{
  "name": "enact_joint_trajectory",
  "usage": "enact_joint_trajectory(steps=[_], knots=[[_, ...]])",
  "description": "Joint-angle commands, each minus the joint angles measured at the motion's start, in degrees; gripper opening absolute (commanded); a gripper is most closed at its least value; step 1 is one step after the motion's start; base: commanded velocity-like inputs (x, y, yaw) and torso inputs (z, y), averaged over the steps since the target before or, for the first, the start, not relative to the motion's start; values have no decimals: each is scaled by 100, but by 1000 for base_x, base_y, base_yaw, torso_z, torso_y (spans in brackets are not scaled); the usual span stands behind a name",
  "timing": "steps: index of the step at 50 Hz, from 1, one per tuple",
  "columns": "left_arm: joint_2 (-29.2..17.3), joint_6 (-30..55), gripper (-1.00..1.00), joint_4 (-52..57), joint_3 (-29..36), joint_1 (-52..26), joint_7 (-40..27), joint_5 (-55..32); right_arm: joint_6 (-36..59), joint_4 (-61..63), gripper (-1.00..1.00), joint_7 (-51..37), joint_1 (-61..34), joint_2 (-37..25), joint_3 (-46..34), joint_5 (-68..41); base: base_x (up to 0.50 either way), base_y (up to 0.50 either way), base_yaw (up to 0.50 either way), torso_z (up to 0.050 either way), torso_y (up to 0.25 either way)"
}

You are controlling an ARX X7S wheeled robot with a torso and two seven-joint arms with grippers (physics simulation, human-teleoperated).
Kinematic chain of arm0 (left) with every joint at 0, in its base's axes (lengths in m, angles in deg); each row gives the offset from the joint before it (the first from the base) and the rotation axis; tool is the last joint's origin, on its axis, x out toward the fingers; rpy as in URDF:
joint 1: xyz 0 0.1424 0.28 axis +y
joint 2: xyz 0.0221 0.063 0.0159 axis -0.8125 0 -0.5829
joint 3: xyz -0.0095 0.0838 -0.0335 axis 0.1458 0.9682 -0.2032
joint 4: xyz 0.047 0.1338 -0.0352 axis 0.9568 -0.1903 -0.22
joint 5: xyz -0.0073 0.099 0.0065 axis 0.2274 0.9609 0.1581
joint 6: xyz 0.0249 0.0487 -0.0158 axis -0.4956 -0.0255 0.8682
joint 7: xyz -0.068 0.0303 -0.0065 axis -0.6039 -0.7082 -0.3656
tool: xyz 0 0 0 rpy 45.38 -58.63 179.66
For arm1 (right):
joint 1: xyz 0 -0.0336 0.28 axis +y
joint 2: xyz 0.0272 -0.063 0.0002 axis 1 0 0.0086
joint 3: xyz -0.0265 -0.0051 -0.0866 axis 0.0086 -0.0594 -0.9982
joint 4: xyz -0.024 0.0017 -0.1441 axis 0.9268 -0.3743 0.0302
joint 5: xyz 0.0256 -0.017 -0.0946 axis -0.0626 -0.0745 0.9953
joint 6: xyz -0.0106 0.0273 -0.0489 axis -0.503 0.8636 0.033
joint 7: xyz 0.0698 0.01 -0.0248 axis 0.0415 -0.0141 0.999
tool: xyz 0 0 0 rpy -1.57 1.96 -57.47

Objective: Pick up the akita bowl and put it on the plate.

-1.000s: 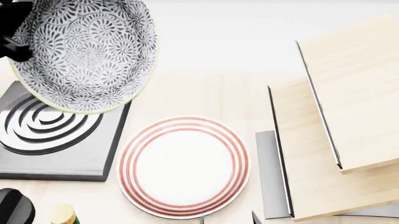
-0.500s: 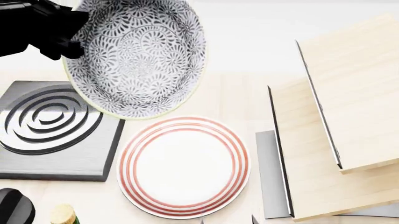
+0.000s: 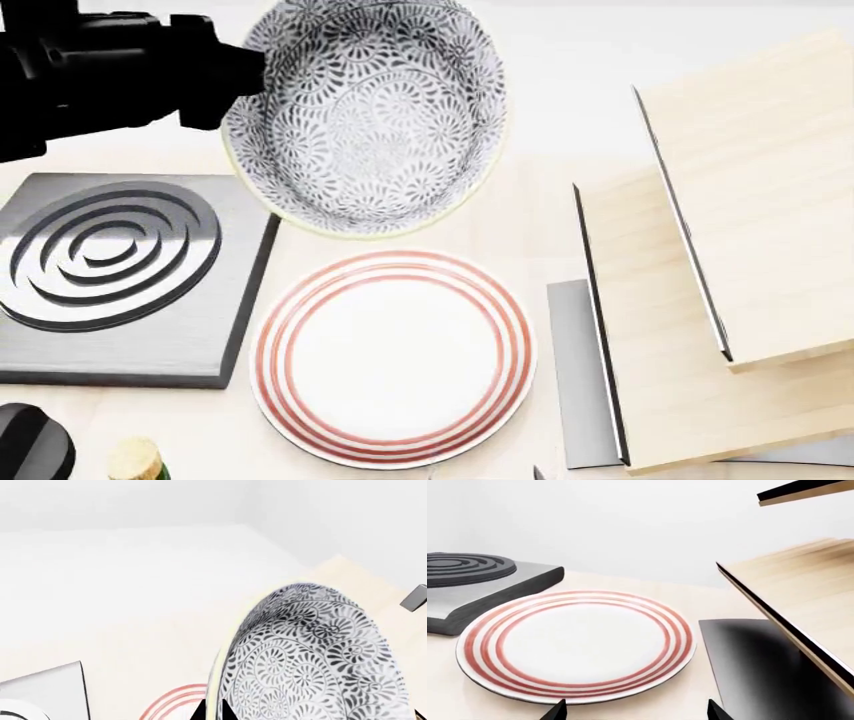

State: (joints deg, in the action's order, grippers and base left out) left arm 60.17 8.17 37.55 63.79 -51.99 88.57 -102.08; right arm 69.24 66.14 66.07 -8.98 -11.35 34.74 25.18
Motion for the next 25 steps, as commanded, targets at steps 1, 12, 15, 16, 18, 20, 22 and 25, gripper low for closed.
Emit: enact_joint_trajectory(steps=[1, 12, 15, 16, 18, 20, 22, 25], knots=[[349, -50, -100, -664, 106, -27, 71, 60, -52, -66, 100, 13, -4, 8, -30, -6, 0, 0, 0, 0, 0], [544, -436, -100, -958, 673, 187, 512, 409, -92, -172, 100, 26, -10, 35, -72, -2, 0, 0, 0, 0, 1], [571, -504, -100, -1031, 687, 218, 529, 429, -84, -161, 100, 21, -3, 28, -72, -13, 0, 0, 0, 0, 0], [570, -521, -100, -1017, 700, 230, 539, 435, -80, -153, 100, 19, -1, 25, -74, -13, 0, 0, 0, 0, 0], [583, -596, -100, -1078, 763, 244, 604, 486, -114, -203, 100, 32, -9, 37, -84, -9, 0, 0, 0, 0, 0], [575, -607, -100, -1051, 745, 269, 622, 458, -138, -266, 100, 38, -27, 54, -84, -13, 0, 0, 0, 0, 0], [583, -665, -100, -1073, 786, 312, 654, 489, -129, -258, 100, 36, -25, 52, -94, -8, 0, 0, 0, 0, 0], [607, -817, -100, -1130, 853, 367, 731, 556, -166, -322, 100, 44, -28, 68, -106, -3, 0, 0, 0, 0, 0]])
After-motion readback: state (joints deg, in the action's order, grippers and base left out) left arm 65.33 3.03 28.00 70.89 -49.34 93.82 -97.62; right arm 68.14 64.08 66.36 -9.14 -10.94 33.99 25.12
